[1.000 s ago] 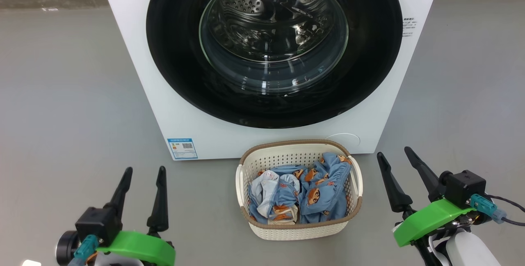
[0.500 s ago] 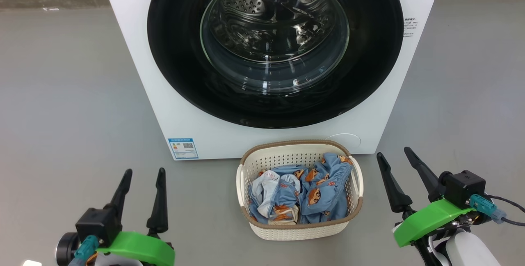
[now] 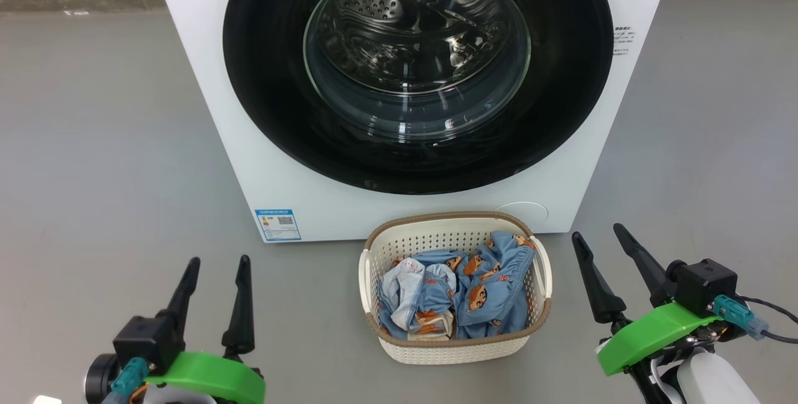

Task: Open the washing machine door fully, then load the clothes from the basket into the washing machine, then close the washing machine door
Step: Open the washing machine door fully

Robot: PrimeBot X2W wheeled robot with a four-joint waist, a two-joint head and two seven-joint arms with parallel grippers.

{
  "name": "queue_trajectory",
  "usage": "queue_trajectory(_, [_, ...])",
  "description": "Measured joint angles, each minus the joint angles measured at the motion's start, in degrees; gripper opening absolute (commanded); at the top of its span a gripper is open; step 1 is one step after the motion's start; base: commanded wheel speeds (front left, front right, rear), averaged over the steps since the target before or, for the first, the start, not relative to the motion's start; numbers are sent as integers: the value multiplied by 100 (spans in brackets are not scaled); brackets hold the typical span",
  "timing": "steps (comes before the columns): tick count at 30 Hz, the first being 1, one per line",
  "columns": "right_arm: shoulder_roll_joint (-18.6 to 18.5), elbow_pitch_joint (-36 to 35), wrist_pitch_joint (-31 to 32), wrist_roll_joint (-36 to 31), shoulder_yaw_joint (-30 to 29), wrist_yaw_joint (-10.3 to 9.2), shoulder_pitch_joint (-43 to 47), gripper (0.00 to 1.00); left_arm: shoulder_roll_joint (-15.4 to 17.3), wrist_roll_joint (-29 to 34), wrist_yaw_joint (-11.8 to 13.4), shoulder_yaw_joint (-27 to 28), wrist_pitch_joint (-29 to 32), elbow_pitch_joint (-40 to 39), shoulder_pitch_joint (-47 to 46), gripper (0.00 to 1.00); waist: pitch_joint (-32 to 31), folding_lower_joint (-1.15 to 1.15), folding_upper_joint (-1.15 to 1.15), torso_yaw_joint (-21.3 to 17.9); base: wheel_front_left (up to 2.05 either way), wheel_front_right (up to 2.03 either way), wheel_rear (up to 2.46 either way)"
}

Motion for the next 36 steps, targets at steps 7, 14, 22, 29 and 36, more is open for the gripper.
queue_trajectory(7, [1, 0, 0, 0, -1, 0, 0, 100, 0, -27, 9, 14, 0, -4, 0, 100, 9, 0, 0, -8, 0, 0, 0])
queue_trajectory(14, [2, 4, 0, 0, 0, 0, 0, 100, 1, 11, 53, 18, 0, -5, 0, 100, 10, 0, 0, -12, 15, 15, -30])
queue_trajectory(22, [7, 3, 0, 1, -1, 0, 0, 100, 11, 11, 53, 34, 0, -4, -1, 100, 19, 0, 0, 2, 75, 75, -151])
queue_trajectory(29, [10, 5, 0, 1, -8, 0, -1, 100, 19, 11, 52, 46, 0, -3, -1, 100, 21, 0, 0, 4, 121, 121, -241])
queue_trajectory(36, [8, 10, 0, 8, -23, 0, -2, 100, 15, -66, 3, 40, 0, -35, -1, 100, 32, 0, 0, -16, 117, 120, -237])
